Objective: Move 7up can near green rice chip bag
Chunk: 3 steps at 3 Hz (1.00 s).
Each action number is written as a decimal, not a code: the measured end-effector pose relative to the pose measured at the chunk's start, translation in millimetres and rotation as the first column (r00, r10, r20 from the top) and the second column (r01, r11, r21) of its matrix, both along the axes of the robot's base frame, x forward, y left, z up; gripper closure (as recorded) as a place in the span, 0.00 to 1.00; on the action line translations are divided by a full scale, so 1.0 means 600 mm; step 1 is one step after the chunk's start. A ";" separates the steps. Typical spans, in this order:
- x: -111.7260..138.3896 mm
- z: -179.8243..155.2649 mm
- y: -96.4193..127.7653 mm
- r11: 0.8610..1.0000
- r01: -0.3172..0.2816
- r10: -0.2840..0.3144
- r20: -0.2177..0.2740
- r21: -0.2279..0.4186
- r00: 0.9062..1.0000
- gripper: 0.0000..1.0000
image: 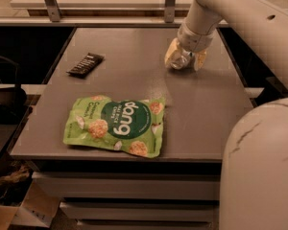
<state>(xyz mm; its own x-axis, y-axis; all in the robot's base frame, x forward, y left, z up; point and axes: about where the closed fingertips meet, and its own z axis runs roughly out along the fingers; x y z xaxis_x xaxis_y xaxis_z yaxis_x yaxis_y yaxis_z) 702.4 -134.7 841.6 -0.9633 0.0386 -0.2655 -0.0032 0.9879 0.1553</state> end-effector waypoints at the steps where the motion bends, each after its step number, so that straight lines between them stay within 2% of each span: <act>1: 0.002 -0.011 0.001 1.000 -0.003 0.003 -0.011 0.006 1.000 0.61; 2: 0.002 -0.007 0.001 1.000 -0.003 0.003 -0.011 0.006 1.000 0.85; 3: 0.012 -0.003 -0.006 1.000 -0.014 0.014 0.002 0.006 1.000 1.00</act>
Offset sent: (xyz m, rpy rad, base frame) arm 0.0097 -0.0039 -0.0052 0.0127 -0.0009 0.0095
